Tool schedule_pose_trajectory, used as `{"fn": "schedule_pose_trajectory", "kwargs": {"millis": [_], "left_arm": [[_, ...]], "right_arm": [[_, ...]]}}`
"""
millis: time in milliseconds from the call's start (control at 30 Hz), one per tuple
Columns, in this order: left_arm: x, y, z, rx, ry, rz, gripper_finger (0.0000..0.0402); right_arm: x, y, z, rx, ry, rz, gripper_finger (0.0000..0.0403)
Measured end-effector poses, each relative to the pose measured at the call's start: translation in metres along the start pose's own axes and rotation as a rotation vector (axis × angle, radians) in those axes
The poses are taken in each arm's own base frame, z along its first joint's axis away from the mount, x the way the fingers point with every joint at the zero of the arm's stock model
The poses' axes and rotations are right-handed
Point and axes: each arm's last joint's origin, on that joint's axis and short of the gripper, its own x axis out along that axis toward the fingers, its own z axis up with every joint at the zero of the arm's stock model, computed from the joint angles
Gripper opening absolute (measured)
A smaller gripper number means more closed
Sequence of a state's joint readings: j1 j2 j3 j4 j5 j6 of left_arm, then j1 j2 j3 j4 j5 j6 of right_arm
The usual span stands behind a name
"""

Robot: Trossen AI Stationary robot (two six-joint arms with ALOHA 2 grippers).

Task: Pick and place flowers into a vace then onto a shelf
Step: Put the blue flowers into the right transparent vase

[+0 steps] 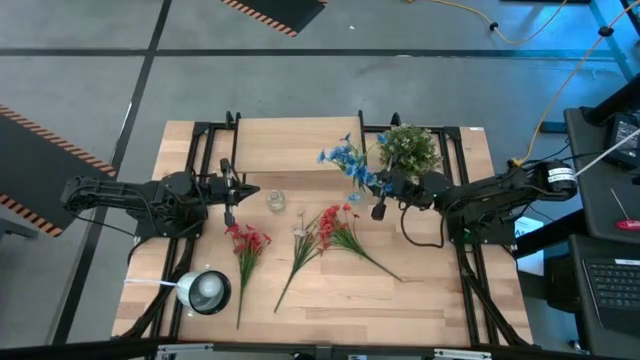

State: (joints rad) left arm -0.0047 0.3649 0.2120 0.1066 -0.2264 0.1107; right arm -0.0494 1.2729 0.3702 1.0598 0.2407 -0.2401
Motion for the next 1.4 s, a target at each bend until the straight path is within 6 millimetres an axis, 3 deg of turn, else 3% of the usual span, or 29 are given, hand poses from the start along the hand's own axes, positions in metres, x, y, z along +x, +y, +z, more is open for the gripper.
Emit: {"fn": "schedule_pose_trajectory", "kwargs": {"millis": [267, 633, 1400], "left_arm": [[0.000, 0.000, 0.000, 0.000, 0.000, 0.000, 0.0004], [0.000, 0.000, 0.000, 0.000, 0.000, 0.000, 0.0004], [0.000, 0.000, 0.000, 0.000, 0.000, 0.000, 0.0004]], "right_arm": [[-0.001, 0.005, -0.001, -0.009, 0.014, -0.039, 0.0006], [-0.028, 0.008, -0.018, 0.029, -0.018, -0.055, 0.0006], [-0.022, 0.014, -0.042, 0.034, 0.030, -0.083, 0.0006]]}}
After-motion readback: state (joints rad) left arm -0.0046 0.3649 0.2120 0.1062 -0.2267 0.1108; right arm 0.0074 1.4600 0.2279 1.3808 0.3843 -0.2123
